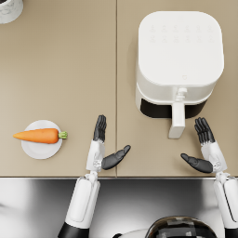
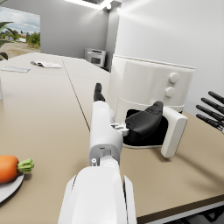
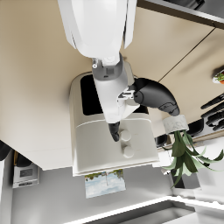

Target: Pick up the carrot and place it into the air fryer

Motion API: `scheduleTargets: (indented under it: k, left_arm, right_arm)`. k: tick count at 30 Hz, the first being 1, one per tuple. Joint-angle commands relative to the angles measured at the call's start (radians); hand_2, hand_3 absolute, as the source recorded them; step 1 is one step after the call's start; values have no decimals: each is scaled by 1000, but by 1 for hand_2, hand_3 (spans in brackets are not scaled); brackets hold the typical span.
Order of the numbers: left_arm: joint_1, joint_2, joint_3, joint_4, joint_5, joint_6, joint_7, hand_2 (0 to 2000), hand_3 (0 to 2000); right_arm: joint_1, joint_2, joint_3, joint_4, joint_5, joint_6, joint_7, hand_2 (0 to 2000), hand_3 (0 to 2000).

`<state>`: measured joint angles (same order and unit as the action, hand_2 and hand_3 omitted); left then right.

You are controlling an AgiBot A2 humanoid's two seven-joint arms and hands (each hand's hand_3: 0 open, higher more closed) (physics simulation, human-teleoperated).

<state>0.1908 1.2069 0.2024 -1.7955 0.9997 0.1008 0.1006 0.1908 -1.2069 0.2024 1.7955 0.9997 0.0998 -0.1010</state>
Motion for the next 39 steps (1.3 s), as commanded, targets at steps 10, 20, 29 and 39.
scheduleTargets:
  k: [10, 20, 29, 39]
  left_arm:
    - [0, 0, 0, 0, 0, 0, 0, 0, 0]
    - [0, 0, 0, 0, 0, 0, 0, 0, 0]
    - [-36, 2, -65, -8, 0, -87, -87, 0, 0]
    - [-32, 25, -202, -38, 446, -100, -100, 0, 0]
  right_arm:
    - [0, 0, 0, 0, 0, 0, 0, 0, 0]
    - [0, 0, 0, 0, 0, 0, 0, 0, 0]
    - [6, -25, 73, -38, 0, -86, 87, 0, 0]
    - [1, -52, 58, -39, 383, -99, 100, 0, 0]
